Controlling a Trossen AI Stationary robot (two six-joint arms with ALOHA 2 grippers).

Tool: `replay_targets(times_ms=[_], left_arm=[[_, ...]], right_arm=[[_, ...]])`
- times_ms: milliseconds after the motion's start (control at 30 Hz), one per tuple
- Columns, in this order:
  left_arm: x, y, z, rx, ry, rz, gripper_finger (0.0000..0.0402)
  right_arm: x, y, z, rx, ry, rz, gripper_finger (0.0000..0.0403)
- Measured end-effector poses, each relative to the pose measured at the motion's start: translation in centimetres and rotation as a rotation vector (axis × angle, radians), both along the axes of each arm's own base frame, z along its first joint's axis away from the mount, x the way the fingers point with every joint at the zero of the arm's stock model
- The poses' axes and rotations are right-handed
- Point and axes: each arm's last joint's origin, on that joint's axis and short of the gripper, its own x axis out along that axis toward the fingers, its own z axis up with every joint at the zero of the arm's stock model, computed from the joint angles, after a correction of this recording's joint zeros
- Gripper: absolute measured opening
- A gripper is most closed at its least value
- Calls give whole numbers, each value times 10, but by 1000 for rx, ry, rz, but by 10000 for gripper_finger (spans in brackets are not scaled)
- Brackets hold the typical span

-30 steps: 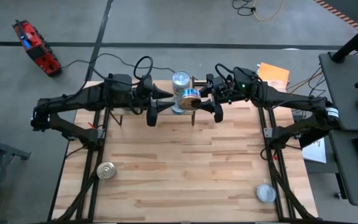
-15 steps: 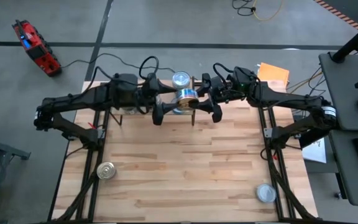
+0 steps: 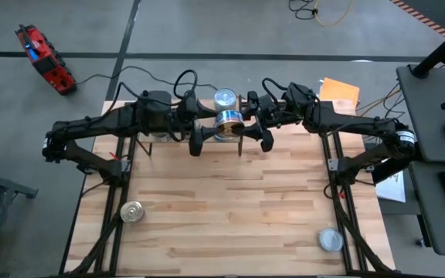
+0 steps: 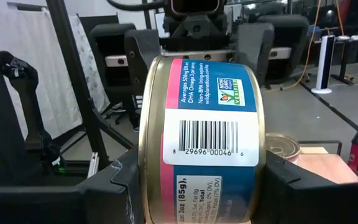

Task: Stack canned seafood by type on shelf
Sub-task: Stack the blue and pink tuna can on top of the blue and pink tuna can on the shelf

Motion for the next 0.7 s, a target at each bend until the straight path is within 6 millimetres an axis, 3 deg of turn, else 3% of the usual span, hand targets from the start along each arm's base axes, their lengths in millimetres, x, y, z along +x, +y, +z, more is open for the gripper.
replay_targets(times_ms=[167, 467, 700], left_arm=[[0, 0, 0, -3, 2, 1, 180], [-1, 6, 0, -65, -12, 28, 178], [-6, 12, -1, -126, 7, 78, 178]], right_arm=[[0, 0, 0, 3, -3, -10, 180], [0, -1, 0, 54, 7, -26, 185], [0, -3, 1, 92, 13, -57, 308]])
